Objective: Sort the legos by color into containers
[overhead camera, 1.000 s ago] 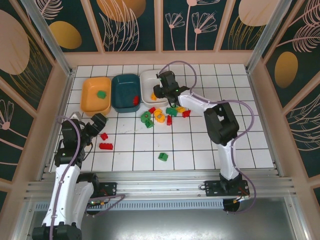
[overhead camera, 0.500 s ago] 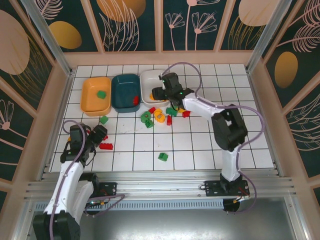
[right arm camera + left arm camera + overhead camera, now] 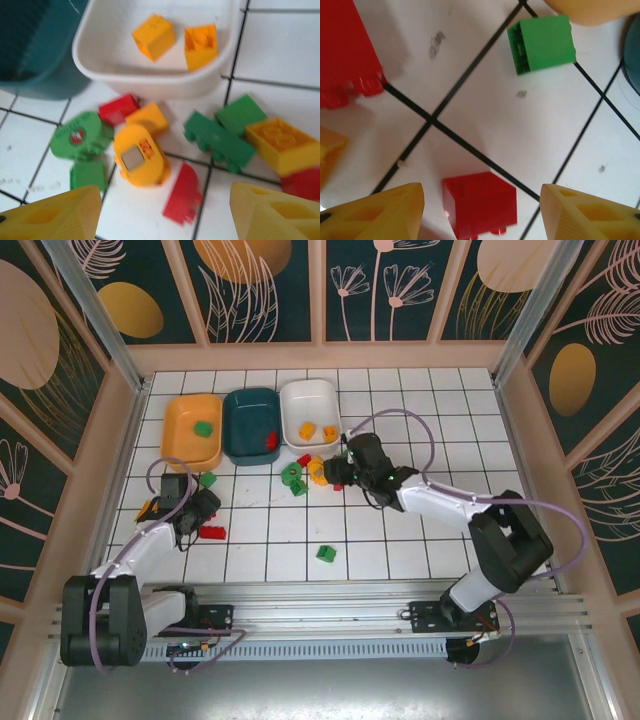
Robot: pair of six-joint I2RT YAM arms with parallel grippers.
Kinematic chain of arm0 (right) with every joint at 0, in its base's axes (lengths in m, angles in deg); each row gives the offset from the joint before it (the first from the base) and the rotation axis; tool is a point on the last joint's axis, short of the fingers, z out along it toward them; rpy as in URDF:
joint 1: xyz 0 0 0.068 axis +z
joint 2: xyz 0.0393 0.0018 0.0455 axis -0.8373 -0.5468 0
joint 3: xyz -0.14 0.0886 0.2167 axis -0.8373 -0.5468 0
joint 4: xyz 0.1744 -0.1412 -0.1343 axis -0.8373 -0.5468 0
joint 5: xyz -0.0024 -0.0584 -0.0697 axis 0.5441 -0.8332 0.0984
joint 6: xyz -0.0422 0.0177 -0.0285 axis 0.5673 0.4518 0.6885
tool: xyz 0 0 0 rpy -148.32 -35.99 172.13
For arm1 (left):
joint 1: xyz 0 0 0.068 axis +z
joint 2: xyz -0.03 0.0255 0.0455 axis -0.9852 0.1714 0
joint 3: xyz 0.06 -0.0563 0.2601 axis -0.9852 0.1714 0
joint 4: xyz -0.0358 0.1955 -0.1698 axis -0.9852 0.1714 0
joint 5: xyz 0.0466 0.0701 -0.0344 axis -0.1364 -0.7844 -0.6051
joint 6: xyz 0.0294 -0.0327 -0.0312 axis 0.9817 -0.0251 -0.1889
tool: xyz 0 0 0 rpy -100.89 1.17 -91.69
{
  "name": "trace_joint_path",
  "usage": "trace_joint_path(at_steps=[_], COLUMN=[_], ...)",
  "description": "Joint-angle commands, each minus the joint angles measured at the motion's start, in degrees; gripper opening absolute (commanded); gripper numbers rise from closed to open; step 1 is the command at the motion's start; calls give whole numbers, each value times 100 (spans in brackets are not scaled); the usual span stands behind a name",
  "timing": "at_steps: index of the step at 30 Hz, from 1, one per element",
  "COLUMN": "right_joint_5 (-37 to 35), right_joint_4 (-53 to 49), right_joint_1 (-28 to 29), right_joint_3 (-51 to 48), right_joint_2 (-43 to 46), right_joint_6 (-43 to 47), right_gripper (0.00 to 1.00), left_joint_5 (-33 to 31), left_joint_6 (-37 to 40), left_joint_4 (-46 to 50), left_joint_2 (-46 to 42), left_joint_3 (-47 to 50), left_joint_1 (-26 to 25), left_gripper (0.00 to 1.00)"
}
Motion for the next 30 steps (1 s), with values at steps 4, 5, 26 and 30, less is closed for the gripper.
trace_joint_path(at_steps=[4, 5, 26, 30], right_joint_5=[-129, -134, -700, -705], right_joint_4=[480, 586, 1357, 1347], right_joint_1=[-9, -4, -85, -89], right_joint_3=[-559, -642, -1473, -1490], right_joint_2=[533, 583, 1205, 1213], right_joint_6=[-175, -175, -438, -456], right_gripper=[68, 68, 67, 67], left_joint_5=[-274, -240, -583, -694], left_joint_6=[511, 567, 722, 708], left_joint_4=[-166, -166, 203, 263], left_joint_2=[522, 646, 1450, 1519], left_joint_3=[-430, -503, -725, -712], left_joint_1=[-58, -78, -710, -805], left_gripper=[62, 62, 50, 52])
